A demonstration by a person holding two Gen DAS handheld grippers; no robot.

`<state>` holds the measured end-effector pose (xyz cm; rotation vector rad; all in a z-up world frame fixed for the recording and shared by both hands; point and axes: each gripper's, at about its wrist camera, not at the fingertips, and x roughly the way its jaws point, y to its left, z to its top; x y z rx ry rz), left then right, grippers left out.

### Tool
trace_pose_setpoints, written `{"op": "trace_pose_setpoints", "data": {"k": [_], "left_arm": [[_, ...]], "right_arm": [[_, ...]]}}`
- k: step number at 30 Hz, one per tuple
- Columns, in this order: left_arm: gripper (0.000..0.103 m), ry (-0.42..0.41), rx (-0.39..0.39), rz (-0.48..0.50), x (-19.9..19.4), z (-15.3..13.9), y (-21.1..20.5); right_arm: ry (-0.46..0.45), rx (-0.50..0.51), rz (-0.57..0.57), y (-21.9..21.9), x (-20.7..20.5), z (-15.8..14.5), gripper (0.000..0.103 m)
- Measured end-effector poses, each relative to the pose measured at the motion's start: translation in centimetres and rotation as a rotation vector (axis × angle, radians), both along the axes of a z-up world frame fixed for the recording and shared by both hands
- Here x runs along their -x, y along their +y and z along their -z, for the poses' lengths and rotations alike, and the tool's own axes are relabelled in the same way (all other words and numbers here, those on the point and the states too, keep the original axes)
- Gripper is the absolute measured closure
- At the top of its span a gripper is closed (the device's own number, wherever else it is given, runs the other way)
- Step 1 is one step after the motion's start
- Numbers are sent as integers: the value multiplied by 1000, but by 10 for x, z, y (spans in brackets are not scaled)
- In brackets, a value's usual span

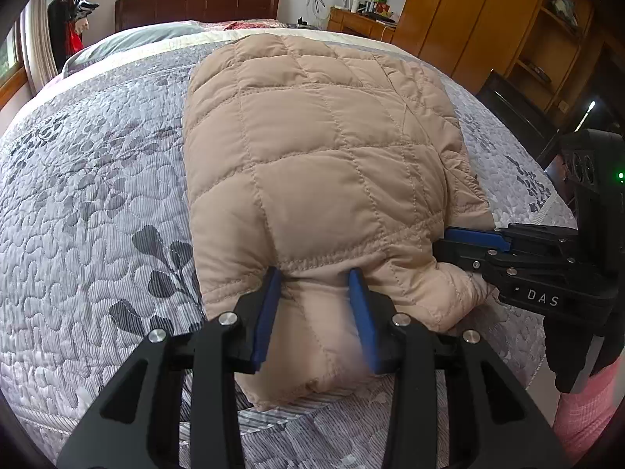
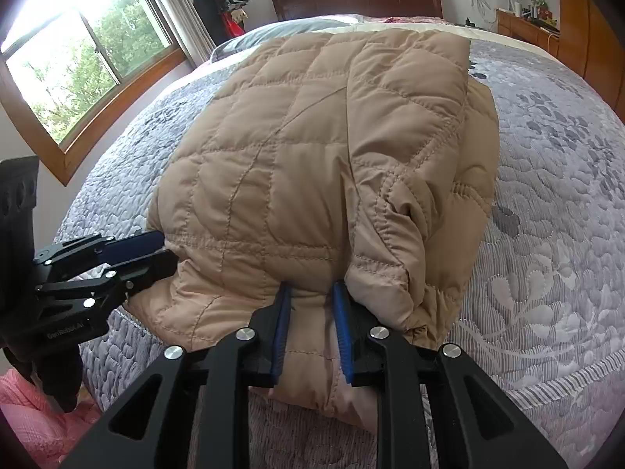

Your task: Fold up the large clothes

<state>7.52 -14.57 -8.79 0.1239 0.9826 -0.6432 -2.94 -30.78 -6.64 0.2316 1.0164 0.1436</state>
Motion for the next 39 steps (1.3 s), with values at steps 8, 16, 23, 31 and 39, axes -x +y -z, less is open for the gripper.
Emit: {"op": "trace_pose_setpoints", "data": {"k": [8, 16, 23, 31, 39], "left_arm": [[66, 0, 1, 0, 0, 0, 0], [66, 11, 10, -2, 0, -1, 1], [66, 14, 21, -1, 1, -6, 3], [64, 6, 31, -5, 2, -21, 6], [50, -47, 23, -54, -8, -37, 22]], "right_arm": [[-1, -1, 4, 1, 1, 1, 82], [10, -22, 7, -1, 1, 0, 81], [19, -45, 7, -10, -2, -6, 80], [-9, -64, -10, -23, 0, -31, 69], [-93, -52, 43, -49, 5, -66, 32]]}}
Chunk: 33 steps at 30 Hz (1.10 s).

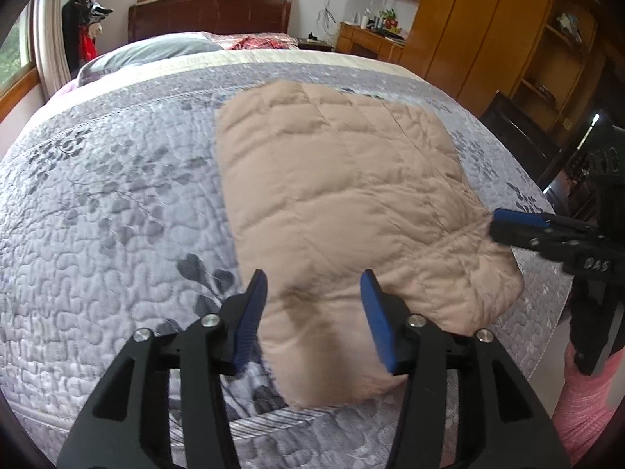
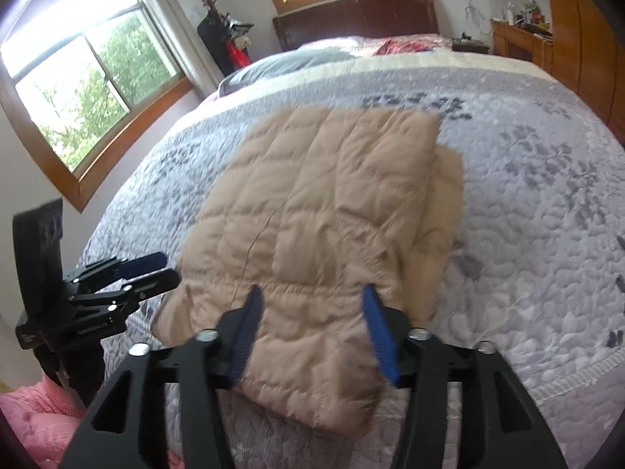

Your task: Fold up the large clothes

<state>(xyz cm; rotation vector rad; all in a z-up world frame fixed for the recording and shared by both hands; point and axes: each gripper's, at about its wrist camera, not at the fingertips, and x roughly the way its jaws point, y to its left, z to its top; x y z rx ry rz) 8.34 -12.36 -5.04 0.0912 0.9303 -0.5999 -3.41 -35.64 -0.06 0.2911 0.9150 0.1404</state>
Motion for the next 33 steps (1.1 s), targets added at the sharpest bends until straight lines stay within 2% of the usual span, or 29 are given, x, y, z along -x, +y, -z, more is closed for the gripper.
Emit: {"op": "trace_pose_setpoints", "data": {"k": [3, 5, 8, 13, 15, 18, 23, 26, 33], "left_arm": [[41, -22, -8, -8, -4, -5, 6], [37, -33, -10, -11, -9, -8, 9], [33, -35, -10, -7, -15, -10, 12], [30, -19, -13, -6, -26, -5, 17], [28, 0, -6, -3, -32, -2, 19], [26, 66, 30, 11, -43, 7, 23], [23, 310, 201, 59, -78, 36, 37], [19, 378, 254, 76, -90, 50, 41], [13, 468, 335, 159, -104, 70, 29]], "right_arm": [[-27, 35, 50, -8, -3, -7, 25], [-25, 19, 59, -17, -6, -6, 19], [4, -60, 71, -34, -11, 4, 18], [80, -272, 69, -67, -20, 39, 18], [98, -312, 64, -72, -21, 49, 18], [110, -352, 47, -76, -24, 61, 18], [117, -433, -16, -75, -31, 74, 18], [134, -425, -21, -75, -35, 84, 18], [154, -470, -52, -74, -44, 100, 12]]}}
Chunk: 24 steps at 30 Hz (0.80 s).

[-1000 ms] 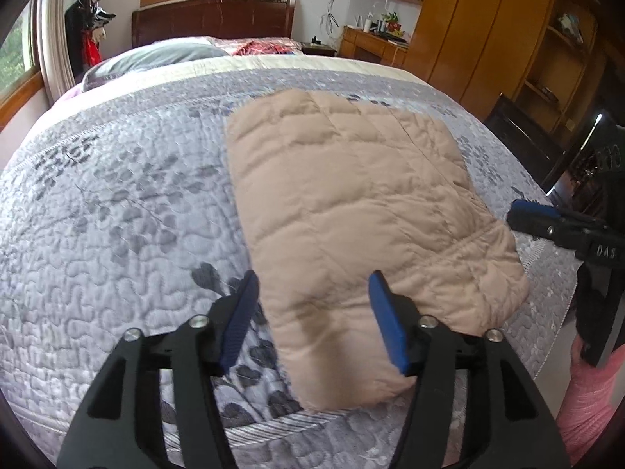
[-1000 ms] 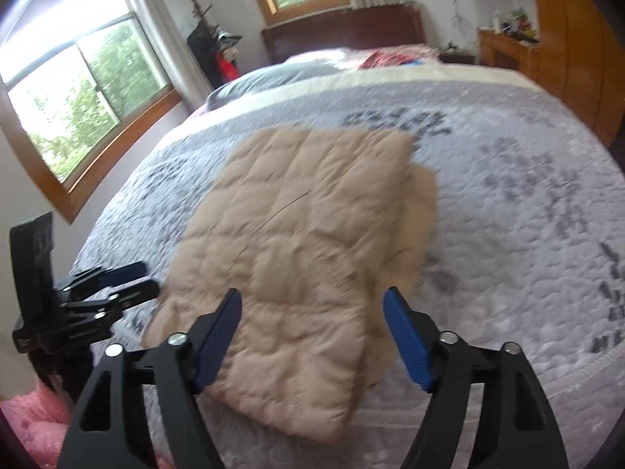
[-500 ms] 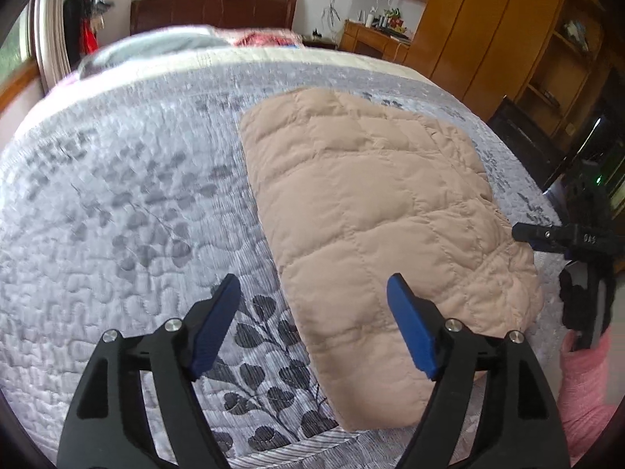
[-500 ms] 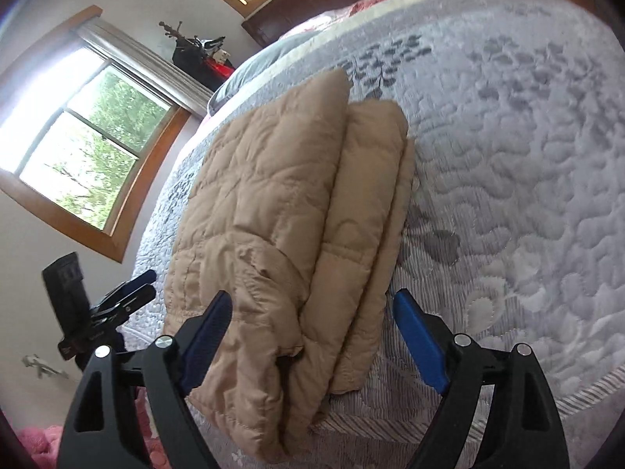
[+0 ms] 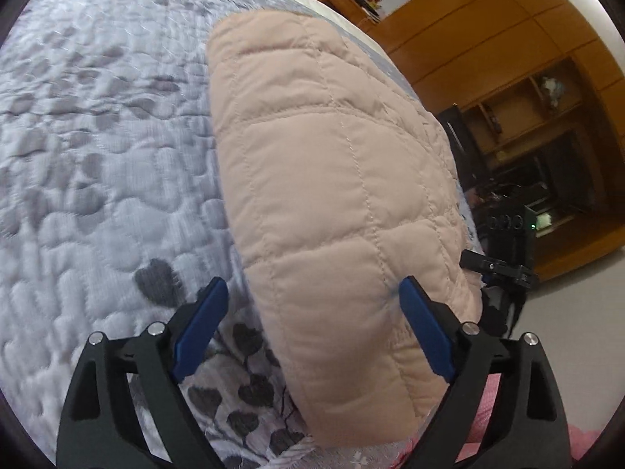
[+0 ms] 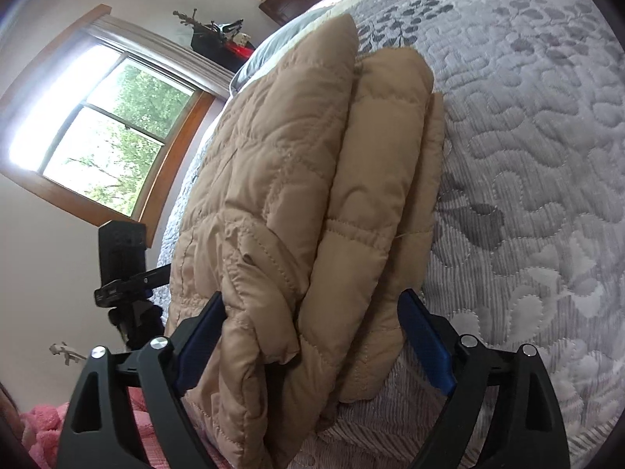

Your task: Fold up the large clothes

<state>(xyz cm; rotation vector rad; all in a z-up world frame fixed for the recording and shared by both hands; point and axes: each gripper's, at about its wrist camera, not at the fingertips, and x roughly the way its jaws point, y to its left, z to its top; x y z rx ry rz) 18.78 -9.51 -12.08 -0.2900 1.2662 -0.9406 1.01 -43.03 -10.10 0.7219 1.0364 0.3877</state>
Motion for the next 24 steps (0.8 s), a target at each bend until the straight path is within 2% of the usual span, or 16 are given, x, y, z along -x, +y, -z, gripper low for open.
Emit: {"op": "trace_pose_setpoints", "data": {"k": [5, 10, 11, 13, 15, 17, 19, 24], "left_arm": [[11, 69, 71, 42, -15, 10, -16], [13, 53, 74, 71, -14, 8, -34], [16, 39, 74, 67, -11, 7, -35], [31, 8, 72, 59, -5, 1, -36], [38, -22, 77, 51, -2, -6, -33], [43, -50, 78, 38, 4, -14, -30], [48, -86, 86, 30, 9, -22, -28], [49, -167, 152, -6, 12, -53, -7]], "right_arm": [[4, -45, -23, -4, -12, 12, 8], [-8, -69, -44, 4, -28, 17, 11], [-9, -68, -45, 7, -31, 18, 17], [-15, -50, -51, 15, -36, 15, 29], [-28, -17, -54, 22, -39, 10, 47], [-52, 31, -56, 30, -38, -1, 55], [-73, 76, -53, 36, -39, -13, 59], [-151, 120, -84, 52, -49, -48, 61]]}}
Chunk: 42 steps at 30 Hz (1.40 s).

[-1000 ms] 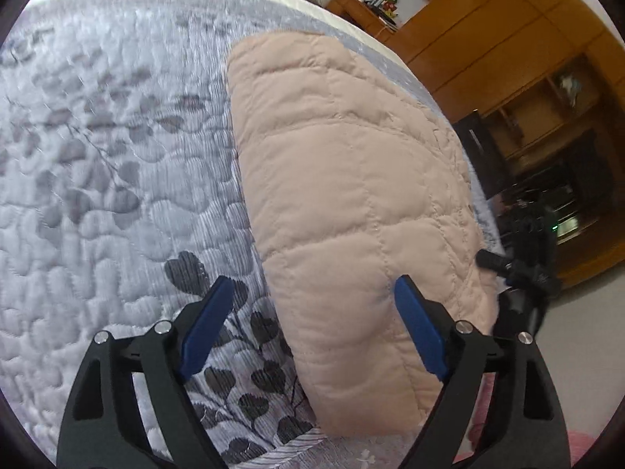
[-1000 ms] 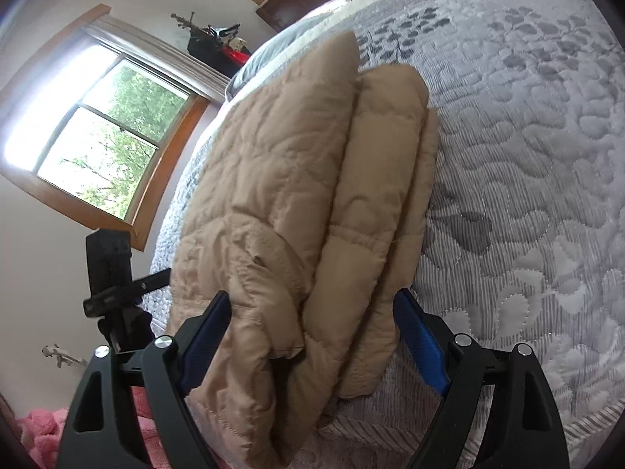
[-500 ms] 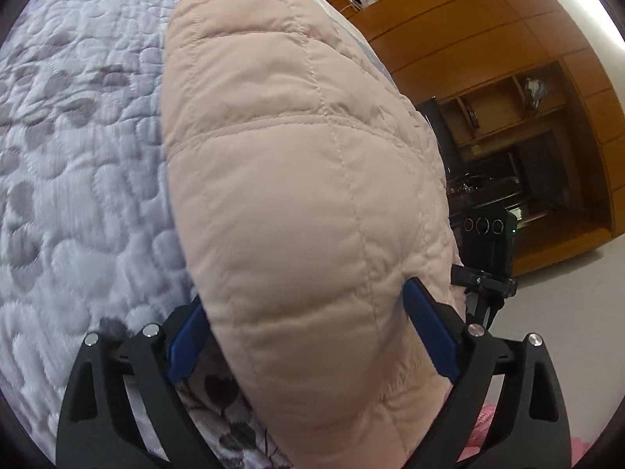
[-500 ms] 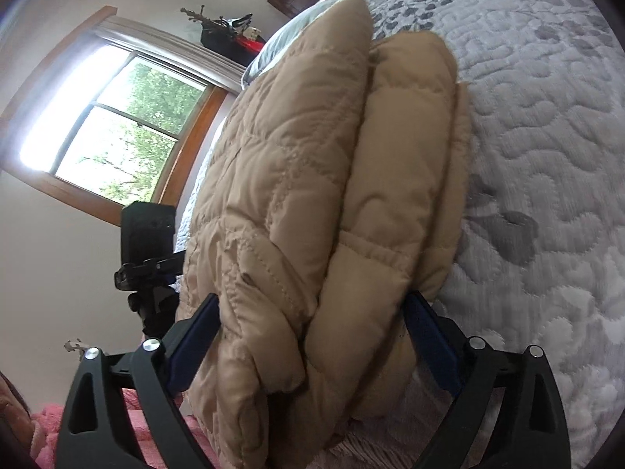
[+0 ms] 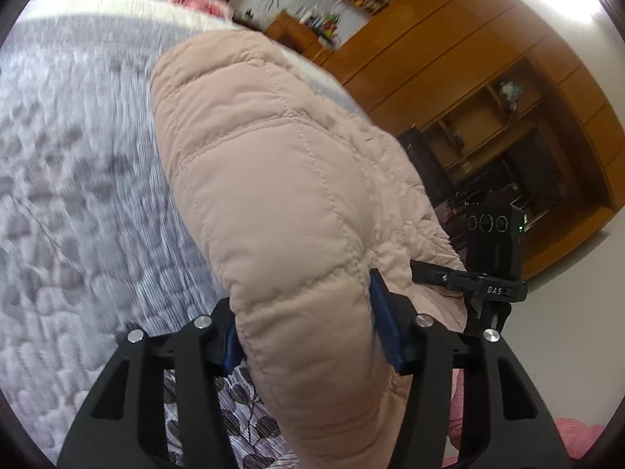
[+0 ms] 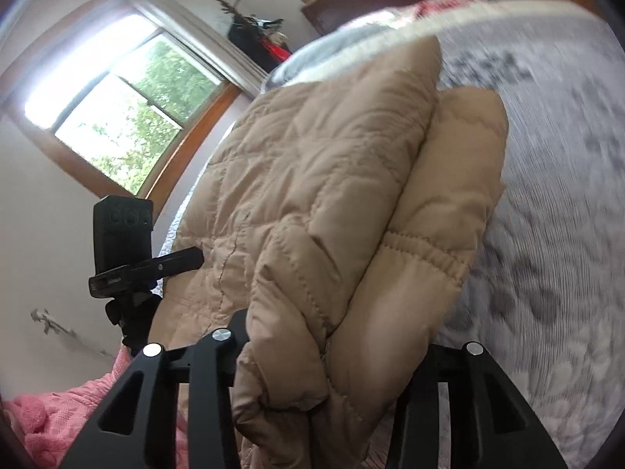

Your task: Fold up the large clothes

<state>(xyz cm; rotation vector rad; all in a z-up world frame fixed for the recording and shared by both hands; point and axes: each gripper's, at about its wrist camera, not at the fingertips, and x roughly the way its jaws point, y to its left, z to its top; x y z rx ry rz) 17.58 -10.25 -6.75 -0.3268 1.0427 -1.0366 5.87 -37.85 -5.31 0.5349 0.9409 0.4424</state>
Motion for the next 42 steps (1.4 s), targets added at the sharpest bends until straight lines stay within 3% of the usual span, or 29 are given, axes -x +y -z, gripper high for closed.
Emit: {"op": "trace_pose_setpoints", "data": {"k": [6, 11, 18, 23, 25, 29, 33, 42], "left_arm": [[49, -60, 24, -85, -23, -24, 36], [49, -83, 11, -177, -59, -25, 67], [49, -30, -21, -255, -109, 9, 99], [45, 25, -24, -272, -132, 42, 120], [42, 41, -15, -268, -134, 48, 118], [34, 36, -44, -274, -134, 49, 116], [29, 36, -109, -307, -126, 35, 112], [22, -163, -249, -393, -45, -15, 108]], "right_arm": [[-77, 68, -62, 27, -48, -42, 61], [-93, 90, -109, 53, -99, -48, 61], [-60, 84, -144, 80, -167, -19, 61], [-13, 51, -158, 79, -188, 14, 59], [4, 19, -158, 79, -193, 23, 56], [38, 6, -145, 70, -188, 32, 39], [60, 24, -126, 55, -172, 25, 36], [-10, 127, -87, 40, -101, -21, 35]]}}
